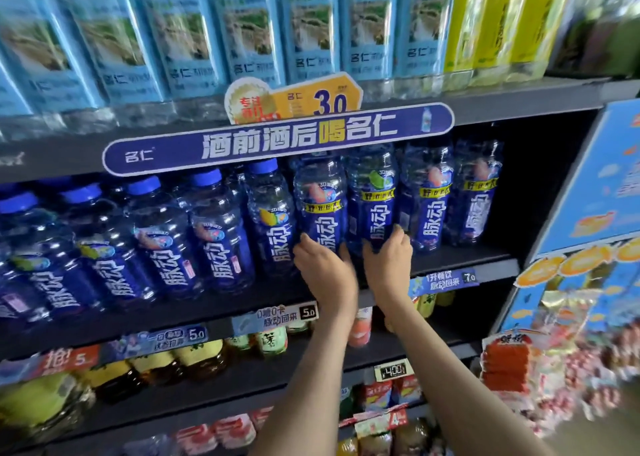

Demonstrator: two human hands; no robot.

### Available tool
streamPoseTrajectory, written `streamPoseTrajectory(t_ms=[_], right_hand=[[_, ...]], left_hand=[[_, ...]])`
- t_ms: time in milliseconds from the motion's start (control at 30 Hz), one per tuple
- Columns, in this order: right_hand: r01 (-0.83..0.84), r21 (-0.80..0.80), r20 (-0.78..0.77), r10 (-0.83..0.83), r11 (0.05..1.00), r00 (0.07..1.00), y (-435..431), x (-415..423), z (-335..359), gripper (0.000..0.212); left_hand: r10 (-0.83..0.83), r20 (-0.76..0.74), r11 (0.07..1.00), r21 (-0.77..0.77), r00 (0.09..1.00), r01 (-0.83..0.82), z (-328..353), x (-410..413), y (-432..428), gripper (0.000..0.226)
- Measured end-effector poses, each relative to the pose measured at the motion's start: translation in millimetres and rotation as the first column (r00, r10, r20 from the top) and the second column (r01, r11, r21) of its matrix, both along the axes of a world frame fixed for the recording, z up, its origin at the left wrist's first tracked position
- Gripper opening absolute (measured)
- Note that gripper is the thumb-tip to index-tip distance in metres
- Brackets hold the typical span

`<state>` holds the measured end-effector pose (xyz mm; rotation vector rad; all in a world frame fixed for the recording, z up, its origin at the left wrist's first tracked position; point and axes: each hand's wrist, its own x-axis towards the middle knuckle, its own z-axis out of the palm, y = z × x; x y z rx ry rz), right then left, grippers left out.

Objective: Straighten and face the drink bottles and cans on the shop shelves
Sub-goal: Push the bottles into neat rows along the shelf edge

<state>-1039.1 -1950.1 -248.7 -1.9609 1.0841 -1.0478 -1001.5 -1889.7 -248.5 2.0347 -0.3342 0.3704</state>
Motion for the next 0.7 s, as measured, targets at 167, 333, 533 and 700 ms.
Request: streamPoseTrajectory(t_ms=[167, 333, 533, 700], right_hand=[[0.059, -0.059, -0.008, -0.06, 0.996, 0.998, -4, 0, 0, 0.049], [0.02, -0.087, -0.004, -0.021, 0.996, 1.0, -9, 0, 1, 0.05], [0.038, -0.177, 0.053, -0.029, 0.984, 0.998, 0, -13, -15, 0.061], [-0.093, -0.29, 0.188, 0.152, 0.952, 0.97, 34, -7, -19, 0.05]], left_hand=[[0.06, 0.069, 0.997, -0.044, 0.996, -0.057, -3, 3, -8, 0.051], [0.094, 0.072, 0.995, -0.033, 0.993, -0.092, 2, 1, -14, 0.054], [0.063, 0.077, 0.998, -0.024, 0.995, -0.062, -2, -11, 0, 0.056], [0.12, 0.129, 0.991, -0.075, 0.984, -0.111, -2, -11, 44, 0.045]])
